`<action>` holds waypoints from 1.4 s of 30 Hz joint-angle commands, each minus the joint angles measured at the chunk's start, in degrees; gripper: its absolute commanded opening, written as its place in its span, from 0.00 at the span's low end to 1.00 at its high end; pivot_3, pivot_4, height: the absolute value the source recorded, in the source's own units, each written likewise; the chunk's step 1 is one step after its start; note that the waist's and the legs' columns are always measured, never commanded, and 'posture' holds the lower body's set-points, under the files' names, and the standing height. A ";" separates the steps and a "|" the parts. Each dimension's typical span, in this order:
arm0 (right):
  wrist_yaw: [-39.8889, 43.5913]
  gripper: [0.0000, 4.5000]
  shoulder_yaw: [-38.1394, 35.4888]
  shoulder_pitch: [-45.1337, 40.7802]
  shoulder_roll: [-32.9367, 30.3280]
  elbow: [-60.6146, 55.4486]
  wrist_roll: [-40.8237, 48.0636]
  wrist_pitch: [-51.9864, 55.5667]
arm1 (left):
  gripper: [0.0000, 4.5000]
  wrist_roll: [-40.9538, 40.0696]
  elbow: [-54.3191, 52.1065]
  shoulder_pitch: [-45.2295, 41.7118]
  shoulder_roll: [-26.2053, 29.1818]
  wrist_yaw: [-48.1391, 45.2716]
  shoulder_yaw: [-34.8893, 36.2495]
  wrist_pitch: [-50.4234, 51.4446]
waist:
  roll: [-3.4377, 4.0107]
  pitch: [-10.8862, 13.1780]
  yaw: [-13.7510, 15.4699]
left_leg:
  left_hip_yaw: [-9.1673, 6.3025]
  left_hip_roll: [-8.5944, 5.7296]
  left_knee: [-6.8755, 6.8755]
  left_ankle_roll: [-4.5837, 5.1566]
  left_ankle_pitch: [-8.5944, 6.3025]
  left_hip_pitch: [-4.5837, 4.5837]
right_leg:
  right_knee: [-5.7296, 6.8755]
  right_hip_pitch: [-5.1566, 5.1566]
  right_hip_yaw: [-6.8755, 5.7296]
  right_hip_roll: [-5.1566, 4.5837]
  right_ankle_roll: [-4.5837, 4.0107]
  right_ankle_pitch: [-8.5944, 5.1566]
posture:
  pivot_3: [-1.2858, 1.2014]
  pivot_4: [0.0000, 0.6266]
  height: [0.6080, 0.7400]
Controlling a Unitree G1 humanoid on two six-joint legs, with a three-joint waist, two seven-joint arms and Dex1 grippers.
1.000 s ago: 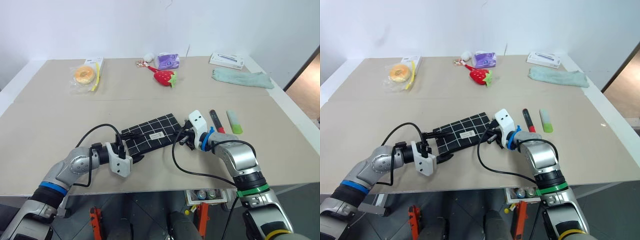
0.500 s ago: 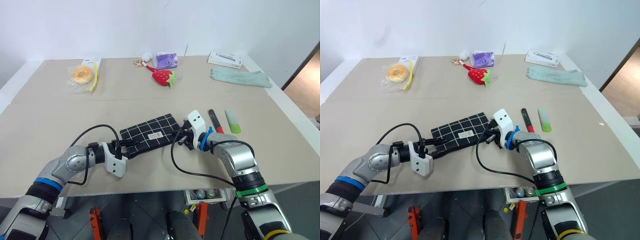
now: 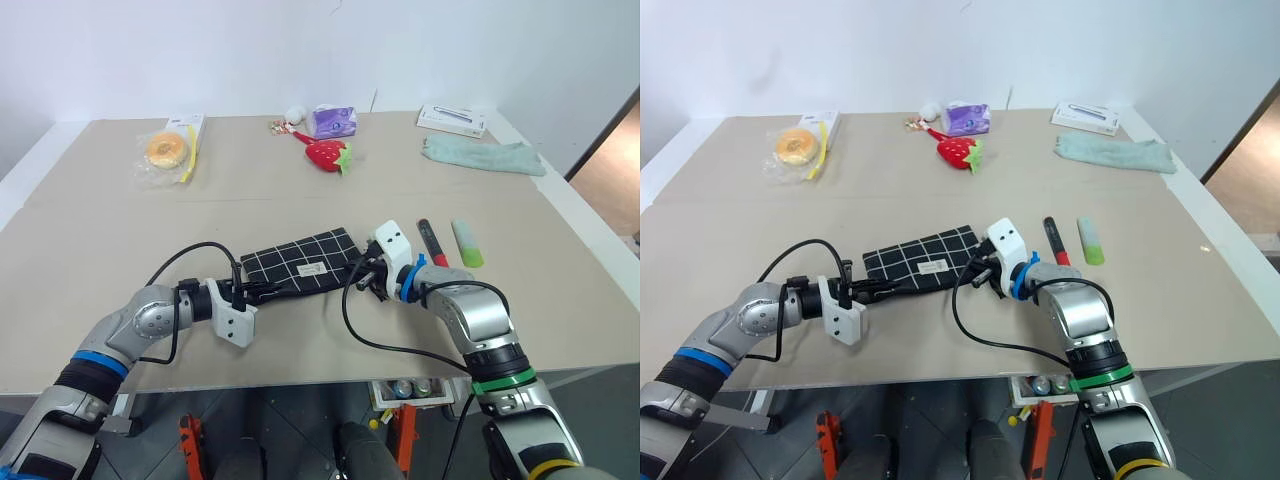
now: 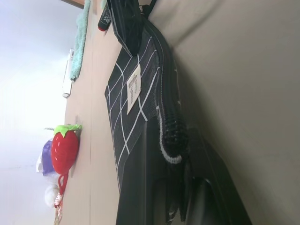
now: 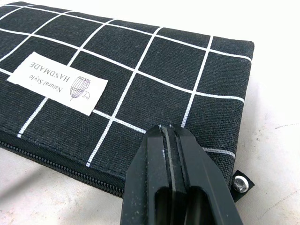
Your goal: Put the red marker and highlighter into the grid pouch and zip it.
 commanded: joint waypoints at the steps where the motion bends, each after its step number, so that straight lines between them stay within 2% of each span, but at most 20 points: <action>1: 2.20 0.00 -1.63 2.38 -1.21 -5.38 2.21 -1.24 | 0.01 -1.10 -1.30 1.22 -0.67 -1.25 -1.36 0.84 | 0.00 0.00 0.06 | 0.00 0.00 0.00 0.00 0.00 0.00 | 0.00 0.00 0.00 0.00 0.00 0.00 | 0.52 0.24 1.00; 4: 4.01 0.00 -5.47 4.09 -2.74 -11.90 6.48 0.41 | 0.01 -1.49 -1.59 1.28 -0.53 -2.02 -1.41 1.70 | 0.04 0.03 0.09 | -0.03 -0.03 -0.06 0.02 -0.02 -0.12 | -0.01 -0.07 0.02 -0.02 0.05 -0.10 | 0.52 0.24 1.00; 7: 5.84 0.20 -9.24 5.33 -5.96 -17.30 11.38 6.02 | 0.00 -1.82 -2.02 1.49 -0.47 -2.53 -1.36 2.24 | 0.09 0.06 0.15 | -0.02 -0.05 -0.09 0.04 -0.03 -0.15 | -0.02 -0.11 0.04 -0.04 0.07 -0.12 | 0.52 0.24 1.00; 8: 6.04 0.34 -10.34 5.52 -7.07 -18.63 12.66 7.45 | 0.00 -2.05 -2.14 1.57 -0.53 -2.68 -1.36 2.49 | 0.08 0.05 0.15 | -0.03 -0.06 -0.08 0.04 -0.03 -0.18 | -0.02 -0.12 0.04 -0.04 0.07 -0.12 | 0.52 0.24 1.00; 9: 4.91 0.40 -11.52 5.27 -7.71 -19.36 13.07 8.98 | 0.00 -2.08 -2.29 1.75 -0.68 -2.87 -1.53 2.89 | 0.08 0.05 0.15 | -0.02 -0.05 -0.08 0.04 -0.03 -0.17 | -0.03 -0.12 0.04 -0.04 0.07 -0.12 | 0.52 0.24 1.00; 12: 0.66 0.68 -11.44 4.89 -9.65 -20.22 12.39 16.72 | 0.00 -2.07 -2.66 2.10 -1.23 -3.55 -2.04 3.96 | 0.08 0.05 0.15 | -0.02 -0.05 -0.09 0.04 -0.04 -0.14 | -0.03 -0.11 0.04 -0.03 0.02 -0.15 | 0.52 0.24 1.00; 16: -3.13 0.68 -10.87 5.49 -7.97 -19.62 12.56 21.38 | 0.00 -2.22 -3.19 2.19 -1.36 -3.71 -1.77 4.42 | 0.09 0.04 0.16 | -0.01 -0.05 -0.09 0.04 -0.04 -0.13 | -0.02 -0.11 0.05 -0.03 -0.11 -0.22 | 0.52 0.24 1.00; 25: -6.07 0.68 -6.55 5.60 -5.73 -15.84 9.43 17.15 | 0.00 -2.44 -3.81 2.37 -1.30 -4.14 -1.51 5.04 | 0.09 0.04 0.10 | -0.01 -0.07 -0.10 0.05 -0.05 -0.16 | -0.05 -0.11 0.06 -0.04 0.02 -0.19 | 0.52 0.24 1.00; 28: -6.27 0.50 -6.70 5.51 -5.59 -15.94 9.80 16.82 | 0.00 -2.68 -4.48 2.76 -1.23 -4.32 -1.41 5.47 | 0.09 0.05 0.09 | -0.01 -0.06 -0.10 0.05 -0.05 -0.16 | -0.05 -0.11 0.06 -0.03 0.02 -0.19 | 0.52 0.24 1.00; 32: -5.99 0.06 -6.42 5.78 -5.90 -16.43 9.92 16.74 | 0.00 -2.86 -4.94 3.09 -1.19 -4.50 -1.24 5.89 | 0.09 0.05 0.08 | -0.01 -0.06 -0.14 0.06 -0.05 -0.16 | -0.05 -0.12 0.06 -0.03 0.01 -0.20 | 0.52 0.24 1.00; 33: -5.88 0.02 -6.33 5.88 -6.00 -16.66 9.97 16.81 | 0.00 -2.90 -5.03 3.14 -1.17 -4.51 -1.21 6.00 | 0.09 0.05 0.08 | -0.01 -0.06 -0.15 0.06 -0.05 -0.15 | -0.05 -0.13 0.06 -0.03 0.01 -0.20 | 0.52 0.24 1.00; 38: -5.34 0.02 -5.65 5.94 -5.98 -18.27 10.49 17.14 | 0.00 -3.11 -5.09 2.95 -1.25 -4.45 -1.16 6.34 | 0.09 0.05 0.08 | -0.01 -0.06 -0.16 0.06 -0.06 -0.15 | -0.05 -0.13 0.06 -0.02 0.00 -0.21 | 0.52 0.24 1.00; 42: -4.46 0.02 -1.72 6.20 -3.65 -22.97 12.53 19.11 | 0.00 -3.34 -5.51 2.80 -1.70 -4.58 -1.30 6.85 | 0.09 0.05 0.06 | -0.02 -0.05 -0.18 0.06 -0.06 -0.14 | -0.05 -0.14 0.06 -0.01 0.01 -0.21 | 0.52 0.24 1.00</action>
